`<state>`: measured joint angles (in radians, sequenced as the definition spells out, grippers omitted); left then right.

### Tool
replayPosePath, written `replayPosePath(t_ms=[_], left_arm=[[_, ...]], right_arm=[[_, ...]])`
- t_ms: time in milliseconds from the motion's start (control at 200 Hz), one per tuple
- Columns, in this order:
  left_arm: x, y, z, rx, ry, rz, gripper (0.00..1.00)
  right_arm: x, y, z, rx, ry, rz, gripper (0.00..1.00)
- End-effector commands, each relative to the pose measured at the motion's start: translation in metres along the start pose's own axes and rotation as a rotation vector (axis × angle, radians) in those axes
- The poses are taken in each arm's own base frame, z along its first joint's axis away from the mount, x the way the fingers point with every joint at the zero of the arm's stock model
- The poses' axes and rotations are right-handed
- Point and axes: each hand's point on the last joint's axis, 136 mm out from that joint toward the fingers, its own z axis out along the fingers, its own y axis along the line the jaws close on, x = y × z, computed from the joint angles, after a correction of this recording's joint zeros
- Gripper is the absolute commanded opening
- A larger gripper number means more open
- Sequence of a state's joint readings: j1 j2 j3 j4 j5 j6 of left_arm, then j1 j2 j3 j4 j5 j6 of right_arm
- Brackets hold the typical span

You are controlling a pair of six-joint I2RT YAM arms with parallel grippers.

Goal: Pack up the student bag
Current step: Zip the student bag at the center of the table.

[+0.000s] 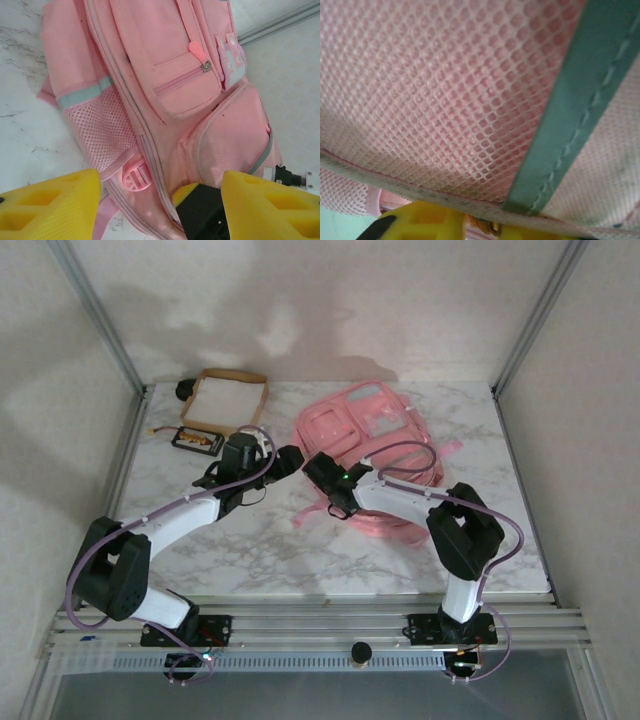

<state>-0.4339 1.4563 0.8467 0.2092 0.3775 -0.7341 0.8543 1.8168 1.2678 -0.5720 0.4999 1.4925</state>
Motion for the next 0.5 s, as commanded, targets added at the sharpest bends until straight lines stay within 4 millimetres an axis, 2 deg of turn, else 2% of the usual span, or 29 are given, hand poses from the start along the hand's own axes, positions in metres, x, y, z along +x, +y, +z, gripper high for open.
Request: replayPosePath(t_ms=[0, 185, 356, 496], left_arm=[[-0.006, 0.0, 0.001, 0.009, -0.022, -0.008, 0.65], [-0.008, -0.009, 0.004, 0.054, -0.02, -0.094, 0.65], [-0.009, -0.021, 0.019, 0.119, 0.0, -0.192, 0.65], [0.0, -0.035, 0.037, 0.164, 0.068, -0.219, 0.63]], right_arm=[[-0.023, 0.021, -0.004, -0.045, -0.062, -0.025, 0.09], [-0.014, 0.033, -0.023, -0.151, 0.042, -0.114, 0.06], [0.001, 0.018, -0.033, -0.17, 0.158, -0.192, 0.0], [-0.002, 0.01, -0.049, -0.205, 0.18, -0.243, 0.0]])
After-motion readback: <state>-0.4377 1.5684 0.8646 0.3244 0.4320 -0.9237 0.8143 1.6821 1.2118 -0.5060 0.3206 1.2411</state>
